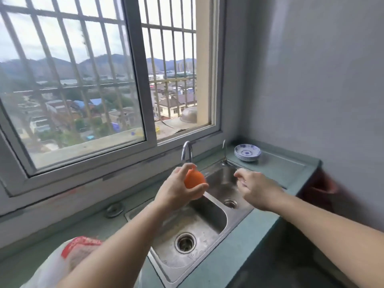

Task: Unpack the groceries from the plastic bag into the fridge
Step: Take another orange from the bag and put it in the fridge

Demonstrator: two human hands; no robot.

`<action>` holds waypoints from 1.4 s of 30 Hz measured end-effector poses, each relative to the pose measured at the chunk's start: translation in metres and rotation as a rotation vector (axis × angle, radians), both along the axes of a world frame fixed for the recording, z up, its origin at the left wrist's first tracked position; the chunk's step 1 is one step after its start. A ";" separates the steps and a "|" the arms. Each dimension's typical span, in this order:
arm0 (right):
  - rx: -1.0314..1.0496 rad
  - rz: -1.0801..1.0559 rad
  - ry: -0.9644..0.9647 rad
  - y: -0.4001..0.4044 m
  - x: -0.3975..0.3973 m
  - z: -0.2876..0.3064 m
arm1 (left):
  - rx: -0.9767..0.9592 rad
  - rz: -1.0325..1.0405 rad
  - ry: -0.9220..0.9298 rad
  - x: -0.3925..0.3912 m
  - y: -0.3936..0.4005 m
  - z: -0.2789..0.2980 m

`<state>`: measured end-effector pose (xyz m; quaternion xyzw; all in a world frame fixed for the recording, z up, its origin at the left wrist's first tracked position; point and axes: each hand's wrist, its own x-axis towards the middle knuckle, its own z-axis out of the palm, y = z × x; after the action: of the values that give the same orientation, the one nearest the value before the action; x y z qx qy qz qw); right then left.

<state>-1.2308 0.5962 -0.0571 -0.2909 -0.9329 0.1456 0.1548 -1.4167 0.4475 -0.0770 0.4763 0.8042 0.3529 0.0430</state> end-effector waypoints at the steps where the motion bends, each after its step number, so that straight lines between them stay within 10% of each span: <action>1: -0.012 -0.063 0.012 0.001 0.019 -0.001 | -0.006 -0.050 0.005 0.011 0.013 -0.002; 26: 0.102 -1.043 0.283 -0.020 0.606 0.051 | 0.082 -1.103 0.100 0.590 0.200 0.054; 42: 0.183 -1.809 0.488 -0.047 0.768 0.041 | 0.185 -1.732 -0.039 0.836 0.285 0.052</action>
<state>-0.4628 0.5488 -0.0159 -0.8531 -0.3022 -0.0470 0.4227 -0.5802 0.7329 -0.0252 0.9158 0.1265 0.2679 0.2711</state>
